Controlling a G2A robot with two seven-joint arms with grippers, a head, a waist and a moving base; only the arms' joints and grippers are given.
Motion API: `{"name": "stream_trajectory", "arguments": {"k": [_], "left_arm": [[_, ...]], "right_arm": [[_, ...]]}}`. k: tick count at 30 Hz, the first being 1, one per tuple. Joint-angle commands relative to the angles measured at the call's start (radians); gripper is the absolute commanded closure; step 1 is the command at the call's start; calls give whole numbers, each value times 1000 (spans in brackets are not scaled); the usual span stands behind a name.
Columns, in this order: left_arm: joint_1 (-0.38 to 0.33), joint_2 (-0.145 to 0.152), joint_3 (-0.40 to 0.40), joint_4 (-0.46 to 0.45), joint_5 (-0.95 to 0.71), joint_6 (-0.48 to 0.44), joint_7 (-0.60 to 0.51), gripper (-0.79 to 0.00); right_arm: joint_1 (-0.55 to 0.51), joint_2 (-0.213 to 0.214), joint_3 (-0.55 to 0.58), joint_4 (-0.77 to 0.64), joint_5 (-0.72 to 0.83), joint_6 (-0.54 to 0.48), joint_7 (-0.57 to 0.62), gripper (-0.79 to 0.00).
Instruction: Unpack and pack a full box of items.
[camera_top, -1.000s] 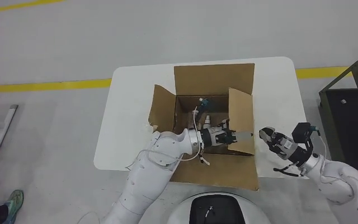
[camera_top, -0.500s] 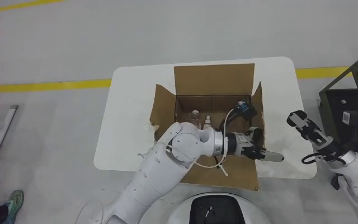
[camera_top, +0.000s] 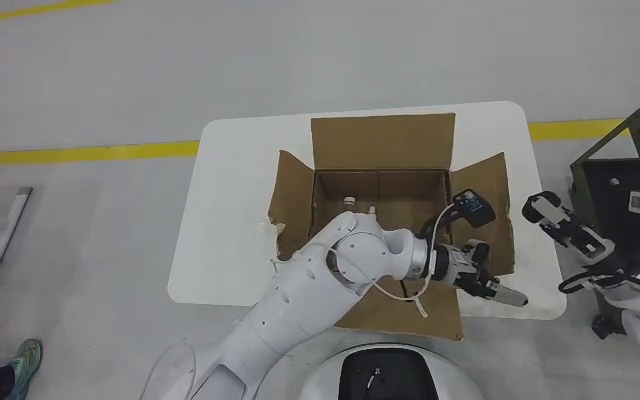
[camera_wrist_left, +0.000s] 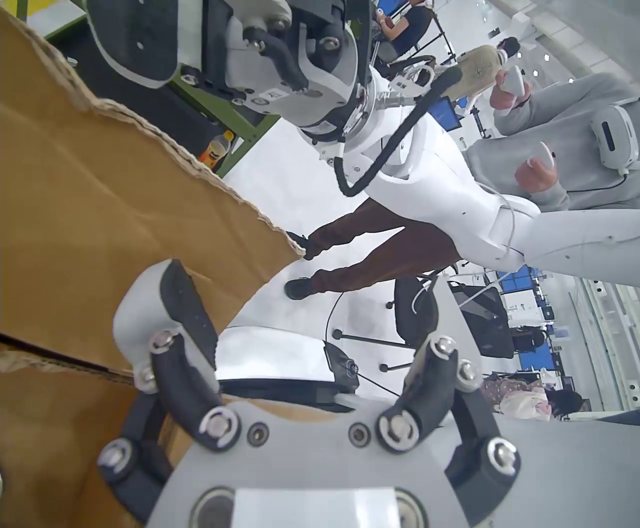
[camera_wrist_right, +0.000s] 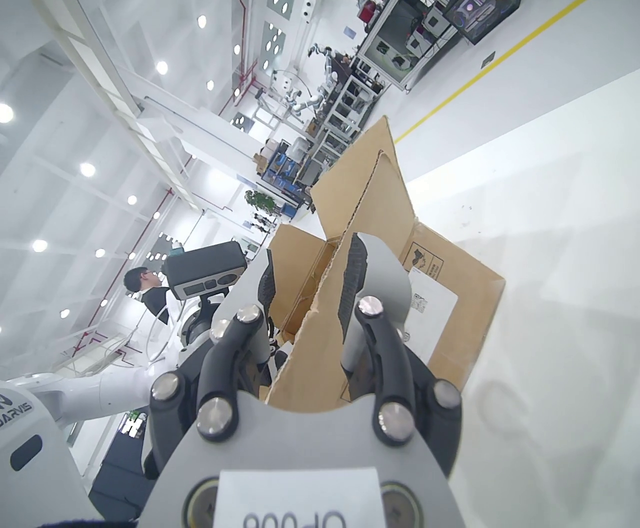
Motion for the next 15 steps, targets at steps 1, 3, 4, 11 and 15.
{"name": "stream_trajectory", "arguments": {"k": [1,3,4,11,15], "left_arm": [[-2,-4,3,10,-6,-3,-1,-785],[-4,-8,7,18,-8,-6,-4,-785],[-5,-10,10,22,-9,-8,-7,-785],[-11,-23,21,40,-12,-13,-23,-785],[-11,-28,20,47,-15,-15,-28,-785]], "right_arm": [[-2,1,3,-3,-26,11,8,-339],[-4,0,2,-1,-63,25,8,-339],[-5,0,-3,2,-71,34,6,-332],[0,-3,-23,18,-122,57,2,-225],[2,-4,-29,27,-127,57,4,0]]}}
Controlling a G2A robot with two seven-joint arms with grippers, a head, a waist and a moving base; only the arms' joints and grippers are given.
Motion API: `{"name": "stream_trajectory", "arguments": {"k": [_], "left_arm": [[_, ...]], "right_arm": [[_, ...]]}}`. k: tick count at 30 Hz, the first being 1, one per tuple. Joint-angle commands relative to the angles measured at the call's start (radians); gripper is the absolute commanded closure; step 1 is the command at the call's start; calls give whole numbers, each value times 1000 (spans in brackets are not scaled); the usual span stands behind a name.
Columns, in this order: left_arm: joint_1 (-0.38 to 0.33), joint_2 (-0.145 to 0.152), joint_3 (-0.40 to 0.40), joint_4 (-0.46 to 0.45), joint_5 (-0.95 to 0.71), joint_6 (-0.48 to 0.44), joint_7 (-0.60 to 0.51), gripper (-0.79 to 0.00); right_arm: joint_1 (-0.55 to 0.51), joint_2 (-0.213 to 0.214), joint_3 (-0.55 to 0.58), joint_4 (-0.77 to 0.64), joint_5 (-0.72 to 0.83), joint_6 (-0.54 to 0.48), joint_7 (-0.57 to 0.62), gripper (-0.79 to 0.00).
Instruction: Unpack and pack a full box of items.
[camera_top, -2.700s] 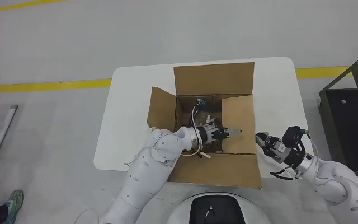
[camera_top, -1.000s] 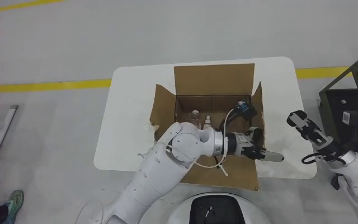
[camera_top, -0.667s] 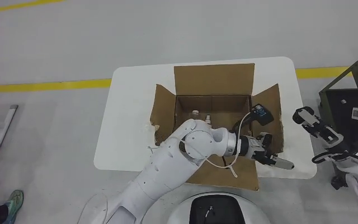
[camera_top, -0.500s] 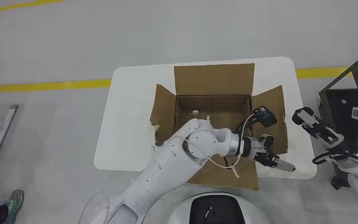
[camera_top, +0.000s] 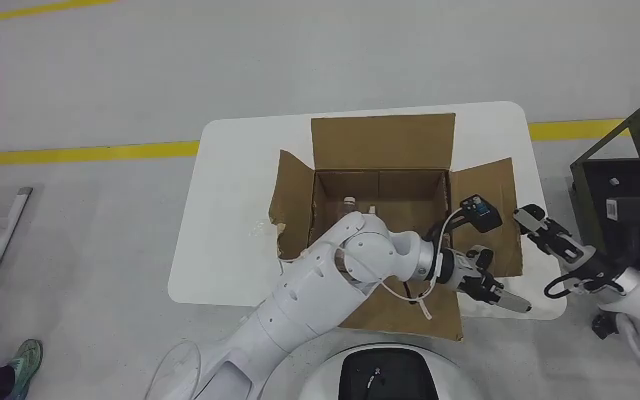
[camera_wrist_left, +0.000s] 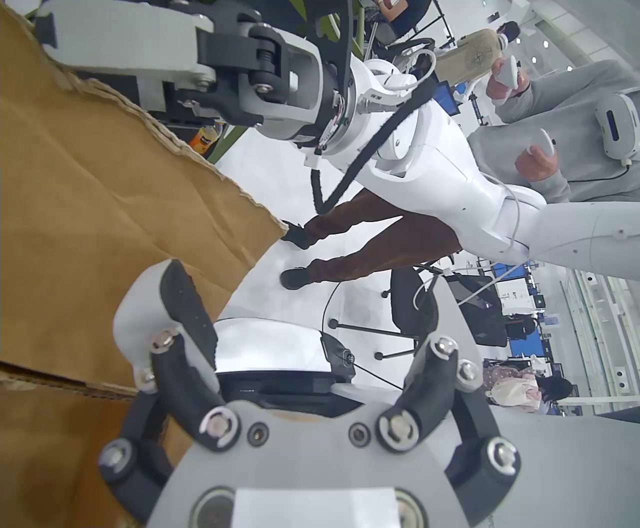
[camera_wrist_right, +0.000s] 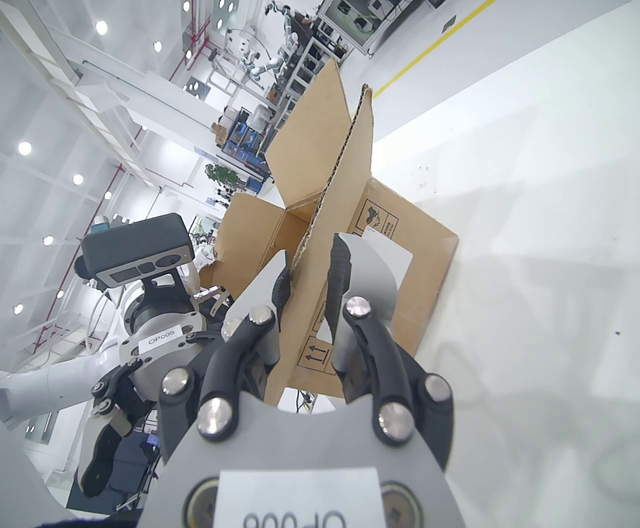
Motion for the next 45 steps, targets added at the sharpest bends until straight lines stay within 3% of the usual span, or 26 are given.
{"name": "stream_trajectory", "arguments": {"k": [1,8,17,45], "left_arm": [[0,-1,-2,3,-1,-1,-2,-785],[7,5,-38,-8,19,6,2,-785],[68,53,-186,-80,80,71,26,-785],[80,58,-196,-105,121,97,48,-785]], "right_arm": [[0,-1,-2,3,-1,-1,1,0],[1,-2,-5,15,2,4,8,0],[5,-5,-19,35,-10,-2,6,0],[33,-10,-43,86,-49,-2,5,0]]}}
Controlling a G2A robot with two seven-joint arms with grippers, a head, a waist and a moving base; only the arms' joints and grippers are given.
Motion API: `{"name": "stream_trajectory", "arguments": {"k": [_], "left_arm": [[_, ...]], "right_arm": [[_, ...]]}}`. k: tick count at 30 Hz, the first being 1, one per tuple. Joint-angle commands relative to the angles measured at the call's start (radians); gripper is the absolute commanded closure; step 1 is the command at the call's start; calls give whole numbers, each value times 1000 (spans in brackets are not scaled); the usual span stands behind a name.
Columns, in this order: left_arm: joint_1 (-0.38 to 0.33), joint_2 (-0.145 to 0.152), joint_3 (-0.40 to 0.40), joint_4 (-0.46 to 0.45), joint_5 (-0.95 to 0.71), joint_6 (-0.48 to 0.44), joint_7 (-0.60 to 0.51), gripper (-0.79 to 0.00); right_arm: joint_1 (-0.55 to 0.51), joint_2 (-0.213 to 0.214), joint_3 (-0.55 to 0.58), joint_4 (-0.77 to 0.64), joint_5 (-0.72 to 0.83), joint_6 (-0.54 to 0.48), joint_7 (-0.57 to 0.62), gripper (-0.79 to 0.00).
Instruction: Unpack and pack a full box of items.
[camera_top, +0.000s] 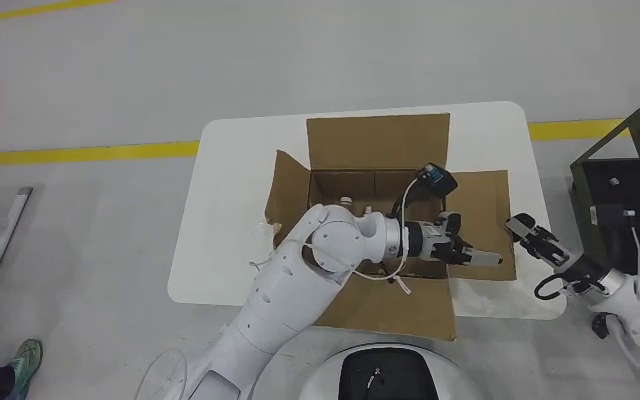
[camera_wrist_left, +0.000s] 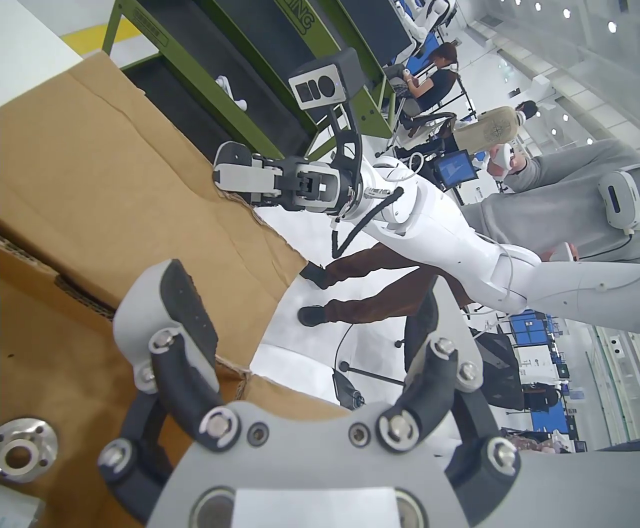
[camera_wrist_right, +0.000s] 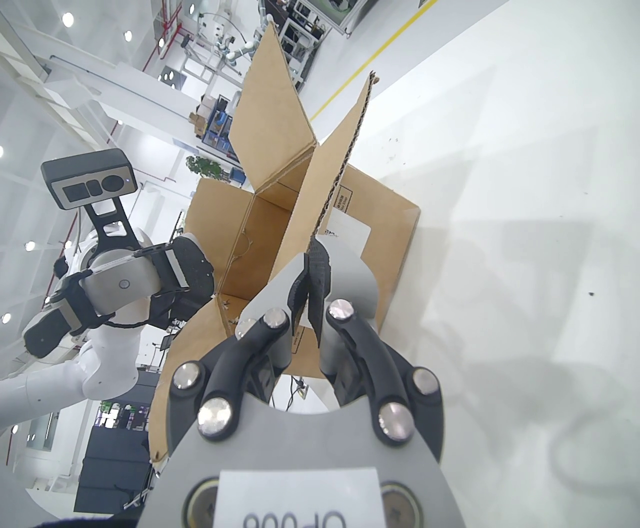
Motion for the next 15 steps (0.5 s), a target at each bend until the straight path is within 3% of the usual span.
{"name": "stream_trajectory", "arguments": {"k": [1,3,9,15], "left_arm": [[-1,4,-12,-14,32,20,4,-785],[-3,11,-29,-27,82,59,-4,-785],[14,43,-91,-84,283,306,-113,-785],[22,65,-83,-117,490,457,-282,-785]], "right_arm": [[-1,0,1,-2,0,-2,-3,0],[-4,-1,4,-4,3,-5,-7,0],[-11,-1,13,-28,10,-29,-13,0],[-17,-2,23,-49,0,-33,-19,0]]}}
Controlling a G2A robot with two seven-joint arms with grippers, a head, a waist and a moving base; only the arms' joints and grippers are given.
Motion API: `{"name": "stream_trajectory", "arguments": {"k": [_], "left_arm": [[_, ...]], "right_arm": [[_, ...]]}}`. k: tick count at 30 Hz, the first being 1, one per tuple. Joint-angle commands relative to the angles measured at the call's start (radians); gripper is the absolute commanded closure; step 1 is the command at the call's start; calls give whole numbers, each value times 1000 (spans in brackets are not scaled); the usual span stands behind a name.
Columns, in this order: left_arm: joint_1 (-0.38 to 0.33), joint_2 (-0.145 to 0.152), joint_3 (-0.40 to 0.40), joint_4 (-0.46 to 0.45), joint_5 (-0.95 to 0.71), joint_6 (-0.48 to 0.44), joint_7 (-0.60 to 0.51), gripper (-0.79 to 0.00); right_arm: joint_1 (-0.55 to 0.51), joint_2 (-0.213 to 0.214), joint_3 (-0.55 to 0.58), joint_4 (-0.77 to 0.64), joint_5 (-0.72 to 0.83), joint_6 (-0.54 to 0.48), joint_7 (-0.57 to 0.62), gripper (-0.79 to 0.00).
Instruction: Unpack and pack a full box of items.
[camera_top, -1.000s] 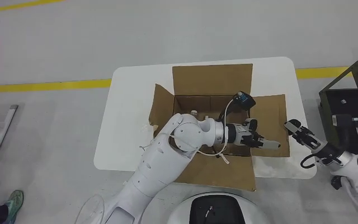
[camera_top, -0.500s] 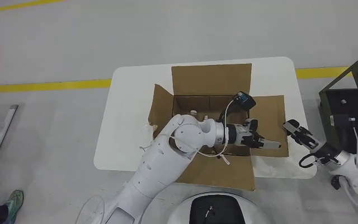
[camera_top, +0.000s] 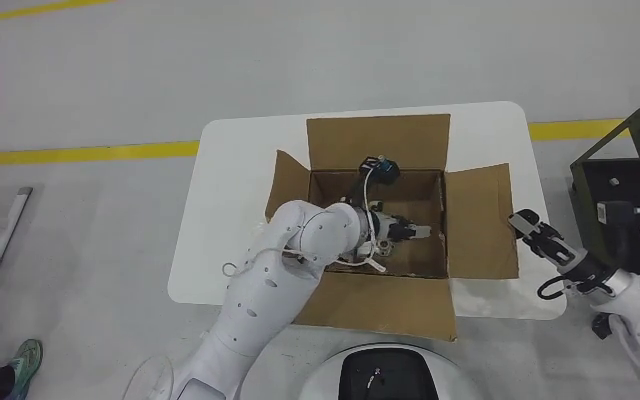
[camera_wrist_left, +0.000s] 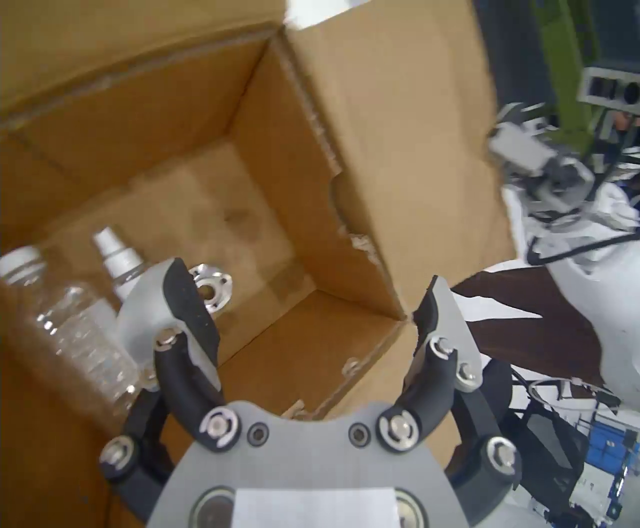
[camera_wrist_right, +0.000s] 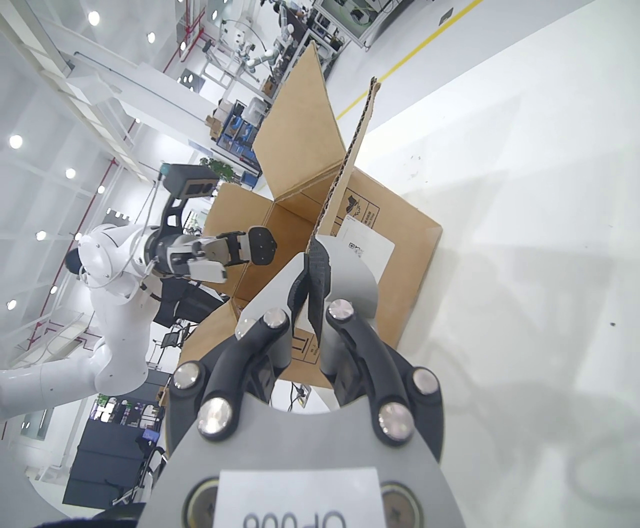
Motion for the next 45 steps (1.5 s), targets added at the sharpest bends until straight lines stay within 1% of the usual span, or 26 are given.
{"name": "stream_trajectory", "arguments": {"k": [1,4,6,28,30,33,37,41,45], "left_arm": [[-8,4,19,0,77,20,-66,-785],[-23,7,46,16,176,38,-130,-785],[-32,7,61,24,222,38,-152,-785],[-29,8,62,28,228,36,-148,-785],[-24,11,48,49,258,48,-126,-785],[-37,12,50,65,320,62,-141,-785],[-54,5,70,91,380,86,-159,-785],[-76,-5,115,129,485,104,-184,-785],[-87,-21,143,158,504,100,-178,-785]], "right_arm": [[-2,0,2,-4,-4,-1,-3,0],[-8,0,7,-10,-11,-2,-5,0],[-11,0,11,-13,-13,-2,-6,0],[-9,-3,11,-26,-34,-15,-15,0],[-11,-4,15,-32,-25,-18,-16,0],[-18,-3,26,-52,-13,-24,-15,0],[-24,-3,37,-72,-5,-25,-7,0],[-27,-2,42,-88,-1,-26,-1,0],[-28,-3,42,-95,-3,-27,4,0]]}}
